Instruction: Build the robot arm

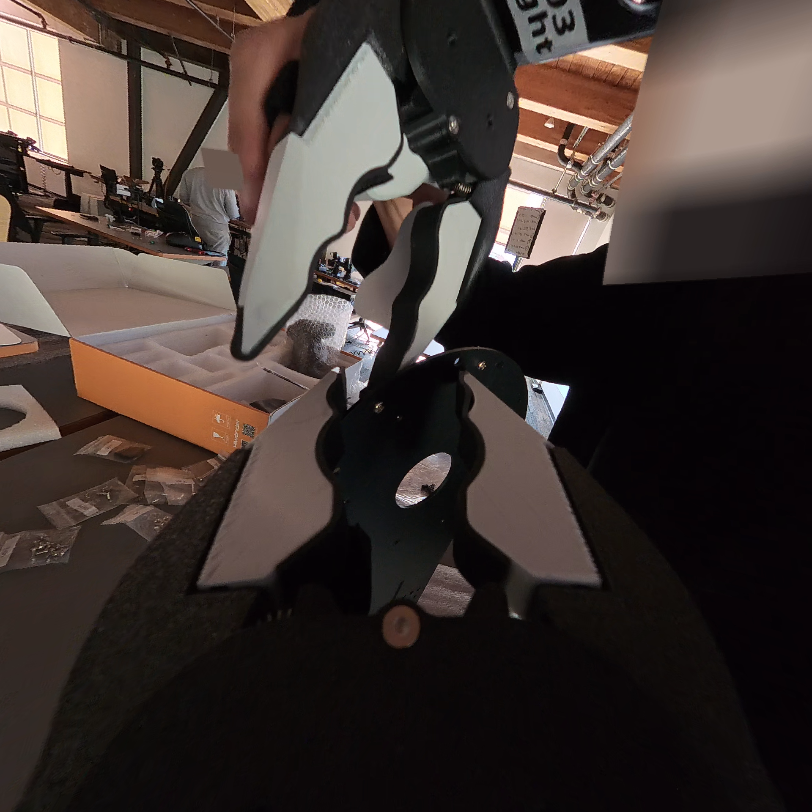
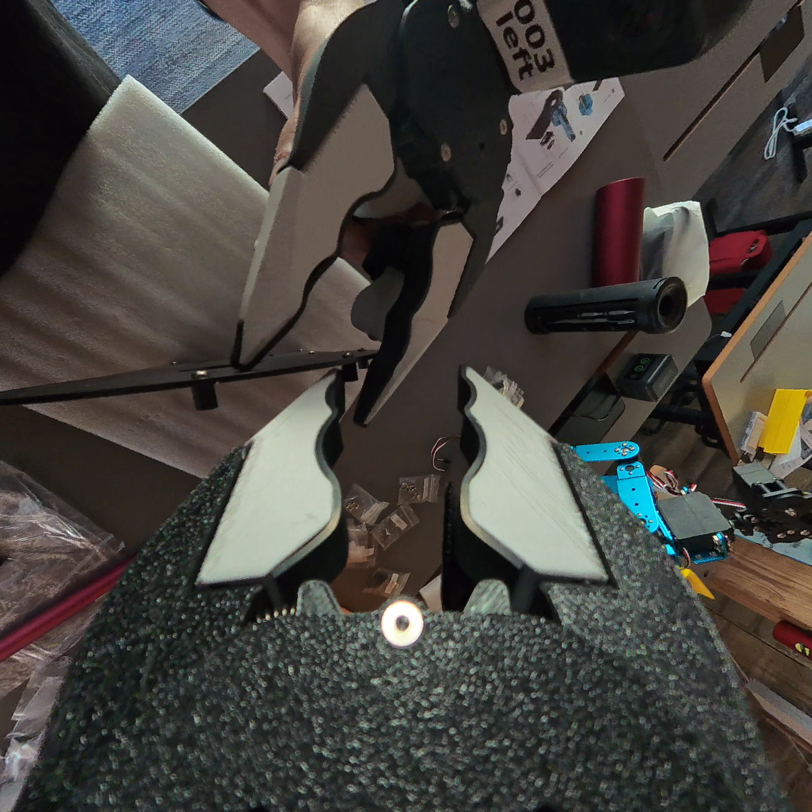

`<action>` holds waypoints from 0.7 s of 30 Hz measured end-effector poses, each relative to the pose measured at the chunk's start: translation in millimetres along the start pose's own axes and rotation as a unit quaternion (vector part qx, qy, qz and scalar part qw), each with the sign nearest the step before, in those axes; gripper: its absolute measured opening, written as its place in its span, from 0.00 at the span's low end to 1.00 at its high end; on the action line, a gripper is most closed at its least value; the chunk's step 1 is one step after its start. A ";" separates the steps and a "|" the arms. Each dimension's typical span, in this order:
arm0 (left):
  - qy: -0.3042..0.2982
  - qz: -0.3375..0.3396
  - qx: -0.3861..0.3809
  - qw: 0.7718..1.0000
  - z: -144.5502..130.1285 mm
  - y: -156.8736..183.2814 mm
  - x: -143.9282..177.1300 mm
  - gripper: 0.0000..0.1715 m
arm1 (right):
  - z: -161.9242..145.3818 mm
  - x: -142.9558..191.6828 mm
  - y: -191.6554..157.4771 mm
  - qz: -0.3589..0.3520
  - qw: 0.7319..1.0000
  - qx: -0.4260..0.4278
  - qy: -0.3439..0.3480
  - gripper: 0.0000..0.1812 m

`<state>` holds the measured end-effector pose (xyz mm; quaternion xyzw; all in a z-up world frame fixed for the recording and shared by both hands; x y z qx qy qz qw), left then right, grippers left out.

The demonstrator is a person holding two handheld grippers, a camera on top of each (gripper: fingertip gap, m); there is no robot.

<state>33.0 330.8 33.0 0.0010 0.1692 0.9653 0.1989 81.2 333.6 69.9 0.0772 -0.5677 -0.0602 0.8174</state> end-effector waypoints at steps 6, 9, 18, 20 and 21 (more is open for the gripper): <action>0.000 -0.003 -0.003 1.000 0.2 -1.1 1.7 0.28 | -0.8 14.1 -5.6 0.000 1.000 -0.002 0.017 0.25; -0.001 -0.003 -0.005 1.000 0.5 -1.0 -0.3 0.28 | -1.6 0.0 -5.2 0.009 1.000 -0.003 -0.005 0.30; 0.001 -0.002 -0.006 1.000 1.6 -2.8 0.0 0.28 | -11.7 28.7 -0.5 -0.035 0.996 -0.069 0.052 0.30; 0.003 -0.001 -0.008 1.000 2.0 -2.9 0.0 0.28 | -25.5 42.1 -11.0 -0.074 0.986 -0.119 0.089 0.28; 0.004 -0.001 -0.008 1.000 2.1 -3.1 0.3 0.28 | -33.5 46.2 -21.7 -0.089 0.978 -0.150 0.115 0.28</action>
Point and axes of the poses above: each gripper's, where its closed fingertips meet, x back along the fingers, z out of its top, y = z × x across the jaws, the point moved 5 cm from there along x, back along the fingers, and after that the axes turned 13 degrees about z, right-handed, at the moved point
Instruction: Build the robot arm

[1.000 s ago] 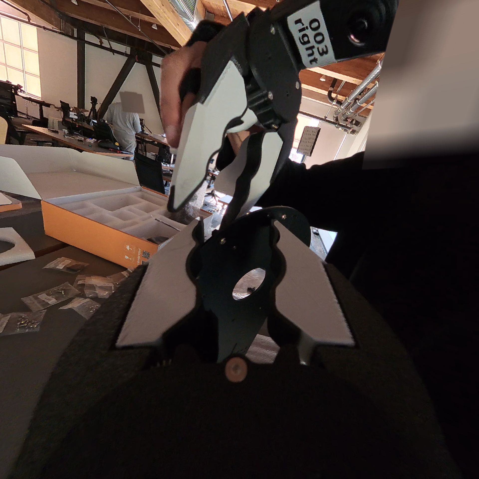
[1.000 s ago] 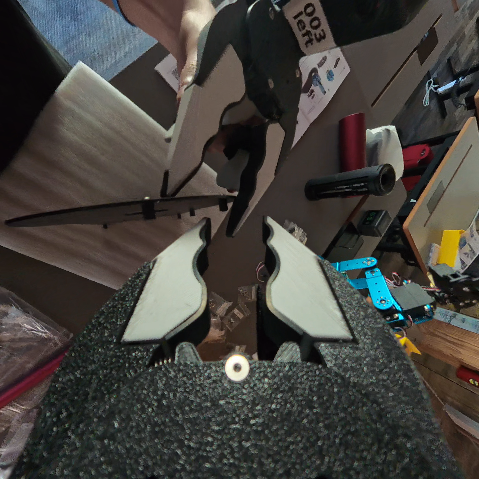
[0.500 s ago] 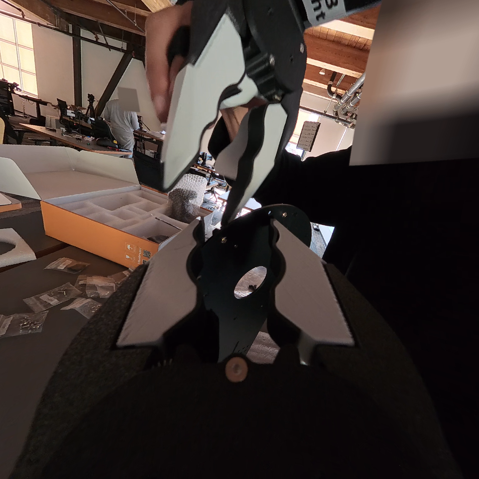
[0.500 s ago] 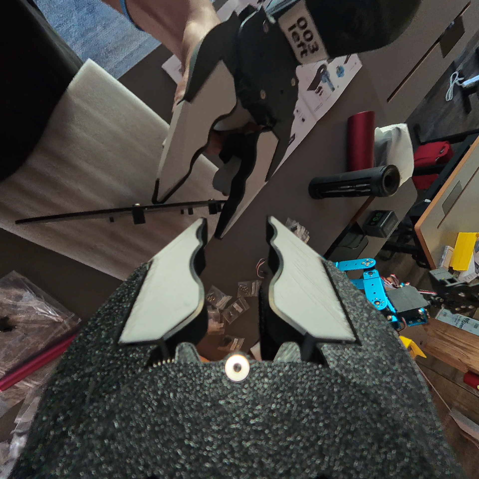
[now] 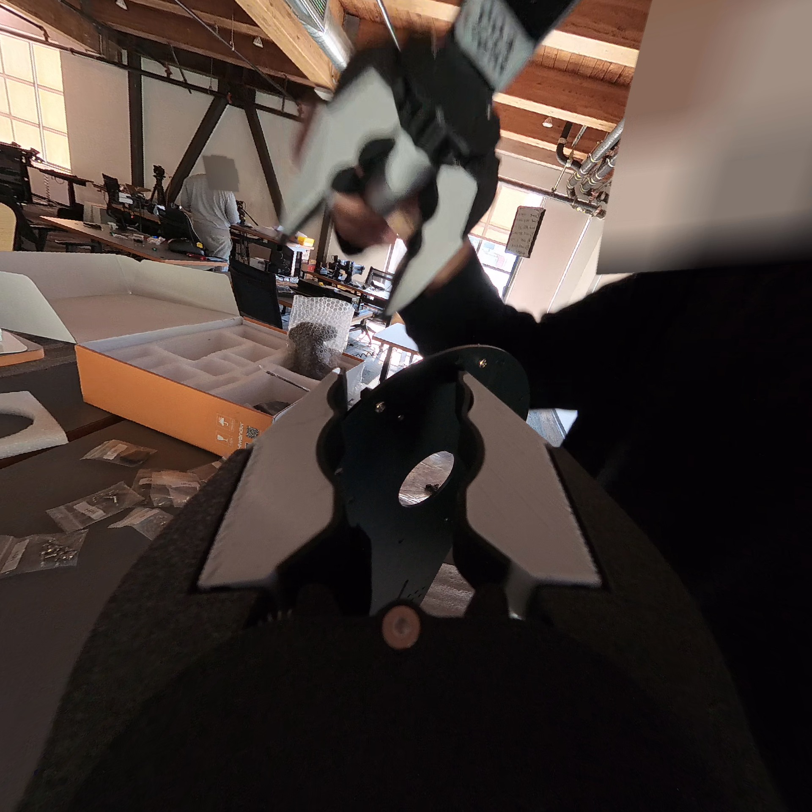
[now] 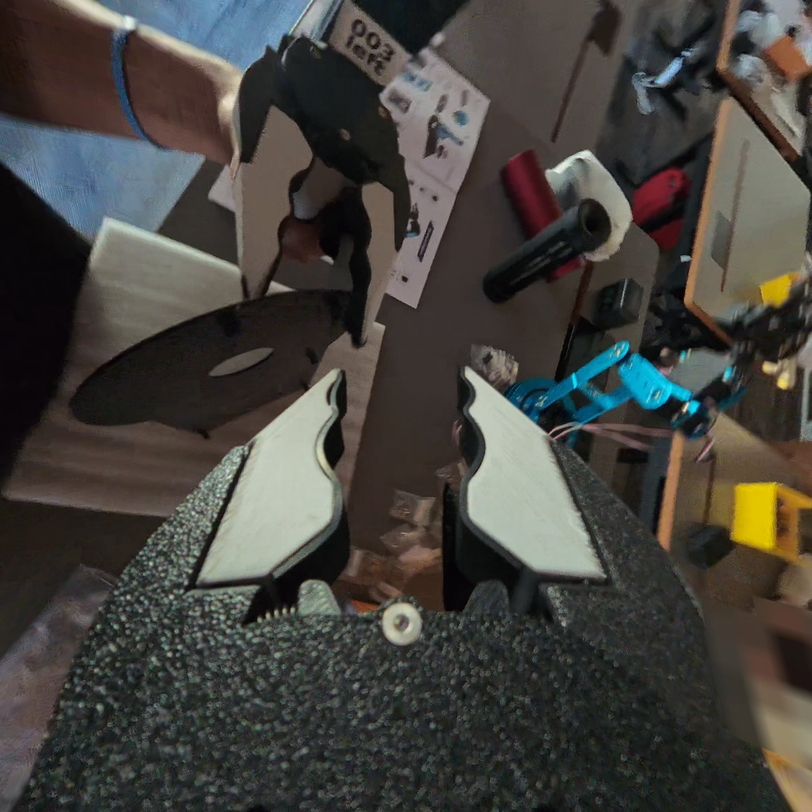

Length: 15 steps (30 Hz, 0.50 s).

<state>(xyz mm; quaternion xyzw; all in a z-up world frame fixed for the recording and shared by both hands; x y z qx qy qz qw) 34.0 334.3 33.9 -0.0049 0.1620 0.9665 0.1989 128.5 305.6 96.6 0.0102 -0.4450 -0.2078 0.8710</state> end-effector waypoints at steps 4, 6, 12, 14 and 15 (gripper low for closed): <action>0.001 -0.001 -0.002 1.000 0.6 -0.4 2.2 0.28 | -46.1 4.5 -62.5 -0.023 0.980 -0.141 0.138 0.28; -0.002 -0.002 -0.003 1.000 1.1 -0.6 2.1 0.28 | -66.2 -11.4 -102.7 -0.025 0.953 -0.210 0.215 0.28; -0.032 -0.003 -0.015 0.999 3.1 -2.5 -2.6 0.28 | -62.8 -61.4 -172.2 -0.154 0.814 -0.324 0.456 0.27; -0.048 -0.002 -0.027 0.998 3.4 -2.9 -4.4 0.28 | -63.2 -74.1 -169.6 -0.219 0.794 -0.338 0.455 0.26; -0.057 -0.003 -0.035 0.998 3.8 -3.0 -4.8 0.28 | -60.8 -77.7 -166.5 -0.234 0.792 -0.335 0.454 0.23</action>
Point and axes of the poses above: each gripper's, where its closed fingertips meet, x back along the fingers, z out of its top, y = z × x across the jaws, the point moved 5 cm from there along x, back along the fingers, and after that the axes turned 13 degrees about z, right-handed, at the moved point
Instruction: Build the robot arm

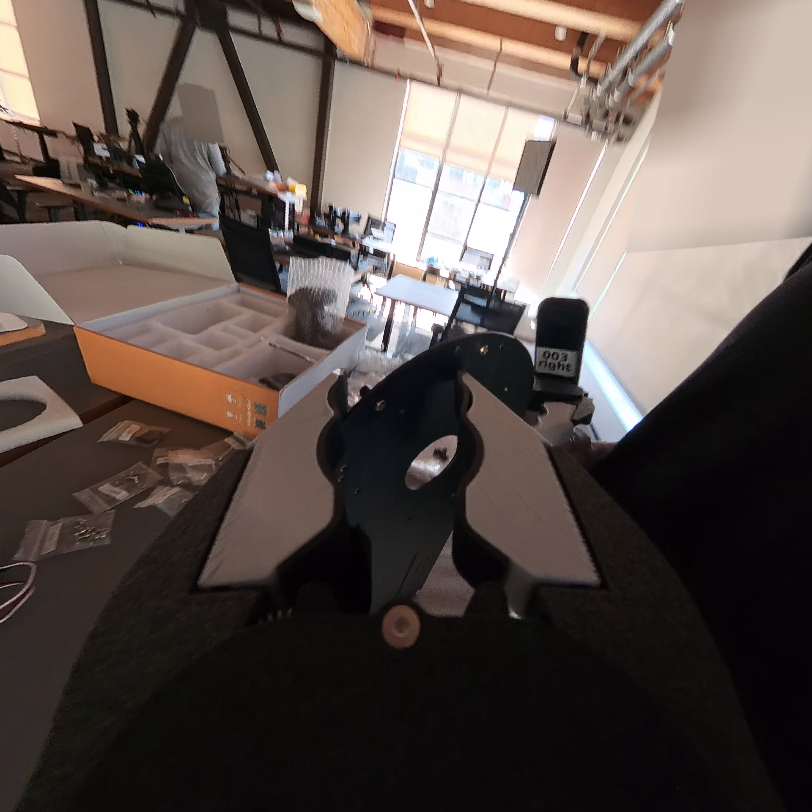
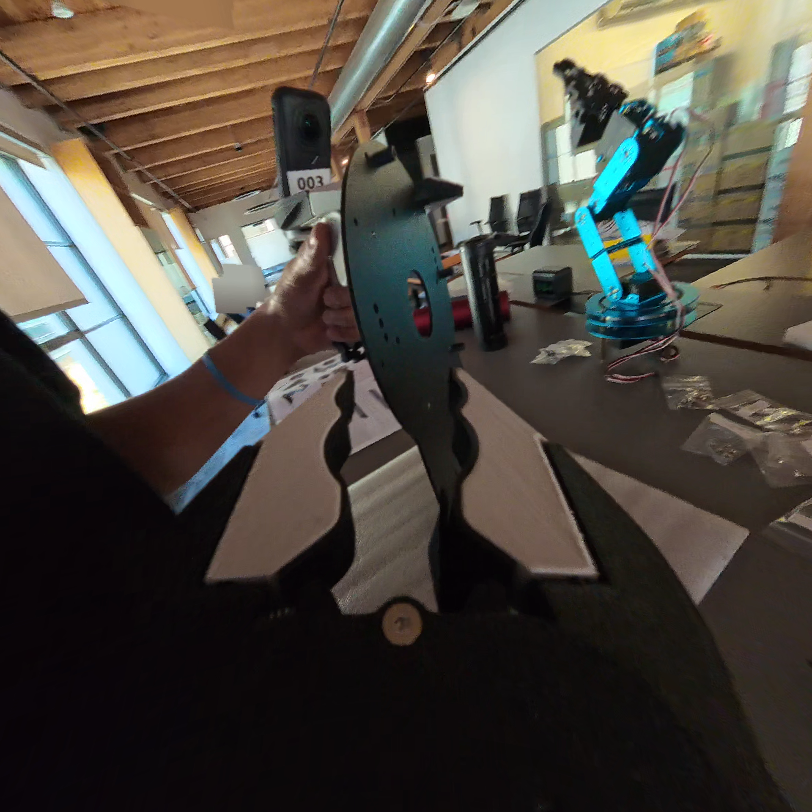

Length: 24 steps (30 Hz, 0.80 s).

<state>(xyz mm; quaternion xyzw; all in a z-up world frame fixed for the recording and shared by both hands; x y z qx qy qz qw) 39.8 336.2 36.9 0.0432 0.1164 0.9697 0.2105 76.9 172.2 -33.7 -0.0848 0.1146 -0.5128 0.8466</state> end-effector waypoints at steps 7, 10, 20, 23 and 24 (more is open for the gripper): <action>-0.098 -0.010 -0.088 0.991 9.1 0.4 0.5 0.31 | 21.6 -23.4 -1.4 -0.033 0.995 0.093 -0.026 0.03; -0.126 -0.035 -0.169 0.977 43.6 12.0 4.0 0.32 | 24.8 -22.8 3.4 -0.063 0.993 0.094 -0.040 0.01; -0.533 -0.181 -0.434 0.703 12.4 53.5 -46.3 0.22 | 24.8 -29.8 -0.2 -0.107 0.990 0.083 -0.036 0.00; -0.581 -0.204 -0.443 0.652 -2.4 51.3 -48.9 0.06 | 21.6 -24.9 -1.5 -0.106 0.991 0.084 -0.015 0.01; -0.583 -0.213 -0.448 0.644 -3.3 51.7 -49.8 0.03 | 16.4 -22.8 -4.4 -0.086 0.992 0.097 -0.015 0.04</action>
Point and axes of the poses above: each gripper's, where its closed fingertips meet, x back along the fingers, z out of its top, y = z × x across the jaws, the point moved 5 cm from there along x, back along the fingers, and after that the axes turned 13 degrees about z, right-handed, at the moved point
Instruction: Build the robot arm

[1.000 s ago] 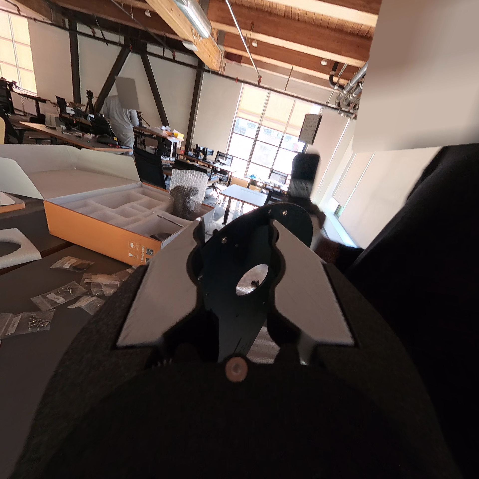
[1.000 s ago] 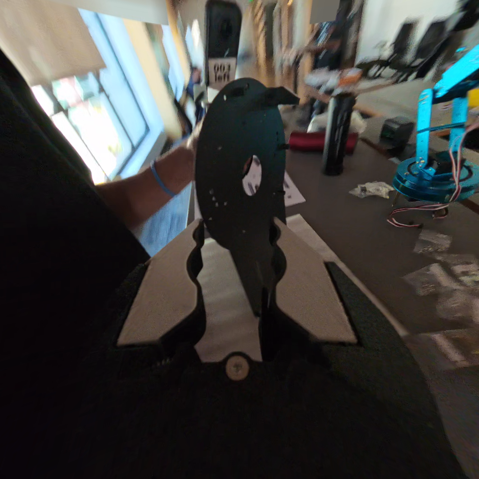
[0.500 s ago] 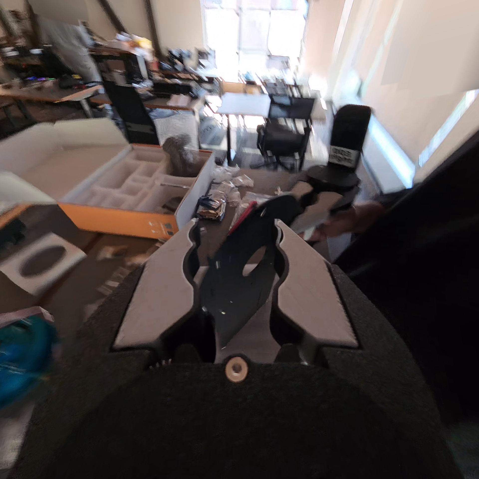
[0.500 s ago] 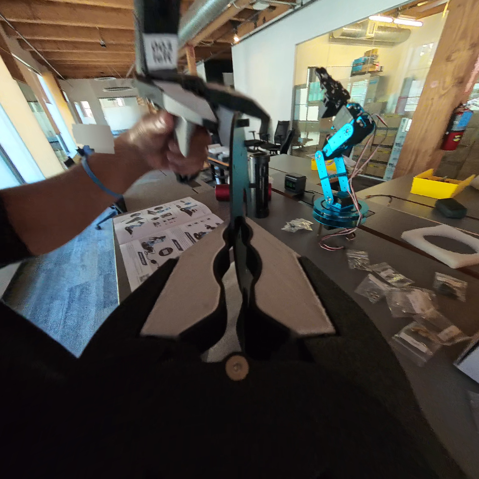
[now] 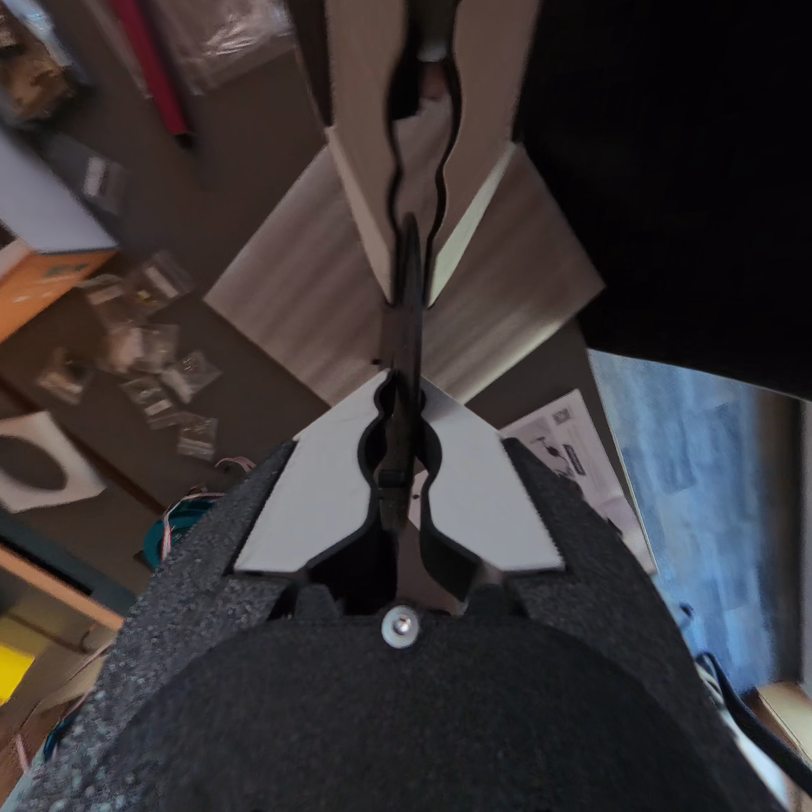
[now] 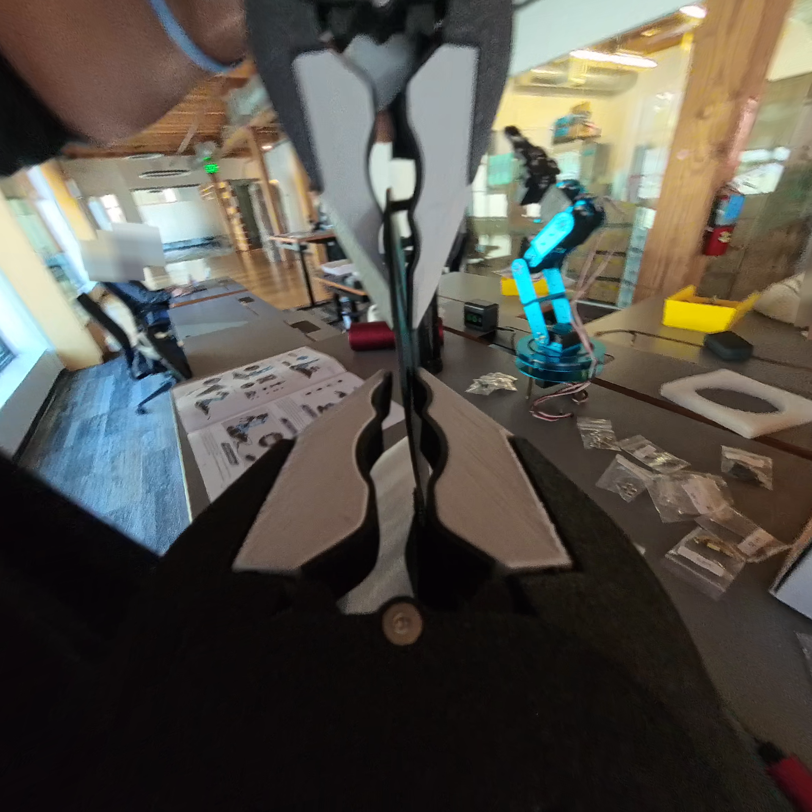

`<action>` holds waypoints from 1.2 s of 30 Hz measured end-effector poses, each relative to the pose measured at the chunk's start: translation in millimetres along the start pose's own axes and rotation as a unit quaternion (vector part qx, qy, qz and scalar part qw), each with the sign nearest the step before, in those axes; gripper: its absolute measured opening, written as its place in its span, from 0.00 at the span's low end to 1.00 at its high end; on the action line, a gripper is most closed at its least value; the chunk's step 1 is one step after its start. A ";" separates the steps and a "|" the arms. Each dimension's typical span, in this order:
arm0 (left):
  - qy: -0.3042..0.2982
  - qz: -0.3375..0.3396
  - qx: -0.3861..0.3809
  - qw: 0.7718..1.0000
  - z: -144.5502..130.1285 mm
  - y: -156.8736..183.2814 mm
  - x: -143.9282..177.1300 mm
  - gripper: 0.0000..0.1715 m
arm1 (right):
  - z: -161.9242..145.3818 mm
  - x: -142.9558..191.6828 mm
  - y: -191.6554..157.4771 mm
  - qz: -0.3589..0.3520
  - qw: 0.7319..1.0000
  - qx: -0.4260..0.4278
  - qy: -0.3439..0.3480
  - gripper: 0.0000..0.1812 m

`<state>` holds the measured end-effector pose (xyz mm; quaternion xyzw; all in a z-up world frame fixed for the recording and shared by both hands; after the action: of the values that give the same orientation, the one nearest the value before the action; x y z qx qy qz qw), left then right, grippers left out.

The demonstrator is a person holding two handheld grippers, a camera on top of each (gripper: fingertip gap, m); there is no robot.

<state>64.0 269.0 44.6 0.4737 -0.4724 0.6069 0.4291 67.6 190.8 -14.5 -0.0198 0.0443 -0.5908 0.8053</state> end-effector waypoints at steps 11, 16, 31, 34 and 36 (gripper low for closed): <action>-0.052 0.017 -0.054 0.997 -11.8 -6.4 9.6 0.01 | -71.7 -14.9 20.4 0.008 0.995 0.006 -0.099 0.00; -0.006 0.017 0.004 1.000 -28.1 -15.8 60.0 0.01 | -7.7 -11.3 12.5 0.021 0.990 -0.016 -0.137 0.00; 0.344 -0.009 0.181 0.921 -81.6 25.4 -56.2 0.02 | -6.5 7.3 -8.3 -0.019 0.861 -0.087 -0.501 0.00; 0.364 -0.019 0.199 0.909 -90.9 35.2 -90.0 0.02 | -29.2 0.0 -6.5 -0.025 0.826 -0.107 -0.553 0.00; 0.376 -0.031 0.208 0.902 -97.8 39.9 -103.1 0.02 | -38.5 -6.6 -7.1 -0.020 0.810 -0.124 -0.573 0.00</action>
<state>27.6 349.9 -73.5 0.3027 -0.1237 0.8111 0.4849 55.2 195.7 -51.9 -0.4550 -0.3525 -0.4780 0.6635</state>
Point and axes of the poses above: each gripper's, where its closed fingertips meet, x back along the fingers, z out of its top, y = z × x across the jaws, the point moved 5 cm from there along x, back along the fingers, and after that the axes turned 13 degrees about z, right-handed, at the moved point
